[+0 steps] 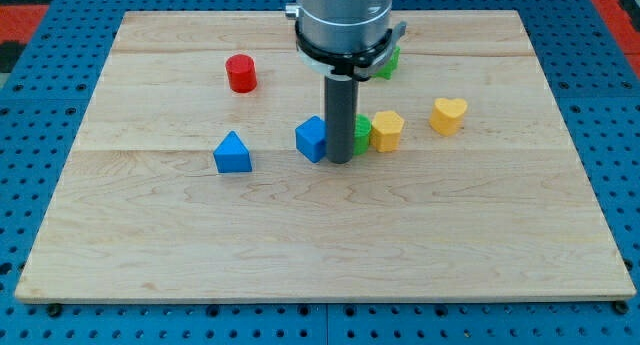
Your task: Place the blue cube diagonally to the bottom left of the red circle
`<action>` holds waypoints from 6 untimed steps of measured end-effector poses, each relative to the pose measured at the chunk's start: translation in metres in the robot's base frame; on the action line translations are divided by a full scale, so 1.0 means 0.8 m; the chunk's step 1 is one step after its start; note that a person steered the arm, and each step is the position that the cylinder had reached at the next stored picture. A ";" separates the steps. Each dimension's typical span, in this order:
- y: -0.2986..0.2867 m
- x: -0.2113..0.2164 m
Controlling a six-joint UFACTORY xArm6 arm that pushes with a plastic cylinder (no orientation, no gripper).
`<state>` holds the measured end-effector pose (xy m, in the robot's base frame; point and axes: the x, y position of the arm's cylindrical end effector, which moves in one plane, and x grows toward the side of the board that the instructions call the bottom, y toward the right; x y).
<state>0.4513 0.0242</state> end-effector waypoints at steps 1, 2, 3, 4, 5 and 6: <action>0.030 -0.014; 0.070 -0.015; 0.113 -0.021; 0.103 0.002; 0.024 0.010; -0.037 -0.022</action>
